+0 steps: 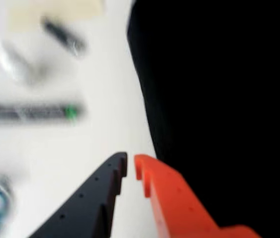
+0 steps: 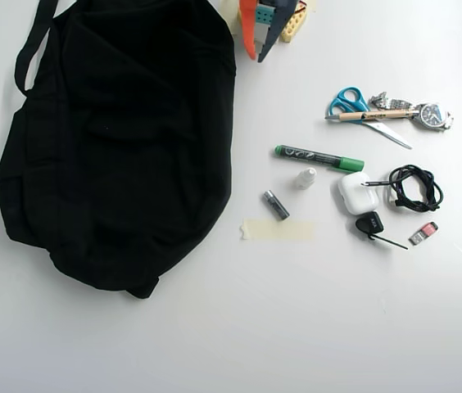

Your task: Put the whiteboard marker into the black bag

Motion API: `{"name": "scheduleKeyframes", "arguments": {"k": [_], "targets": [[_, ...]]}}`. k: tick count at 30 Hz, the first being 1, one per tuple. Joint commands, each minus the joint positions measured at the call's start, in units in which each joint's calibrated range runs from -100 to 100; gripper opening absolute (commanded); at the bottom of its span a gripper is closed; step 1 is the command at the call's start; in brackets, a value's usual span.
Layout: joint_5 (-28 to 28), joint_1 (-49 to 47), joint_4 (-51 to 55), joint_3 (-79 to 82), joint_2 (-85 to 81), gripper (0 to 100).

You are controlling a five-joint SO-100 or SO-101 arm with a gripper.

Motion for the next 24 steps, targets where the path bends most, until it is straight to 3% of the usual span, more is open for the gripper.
{"name": "scheduleKeyframes", "arguments": {"k": [1, 2, 7, 8, 13, 14, 19, 24], "targets": [[-9.4, -1.2, -1.0, -22.9, 21.8, 2], [-15.0, -3.6, -2.2, -27.3, 27.4, 2], [-24.9, -7.3, -10.0, -28.9, 34.7, 2], [-30.9, -7.8, -12.9, -28.4, 35.6, 2], [-45.2, -8.0, -12.0, -28.3, 37.2, 2], [-50.1, -9.2, -10.1, -28.3, 37.7, 2], [-61.0, -13.7, -8.1, -28.3, 41.8, 2], [-66.1, -17.2, -8.1, -29.2, 47.9, 2]]}}
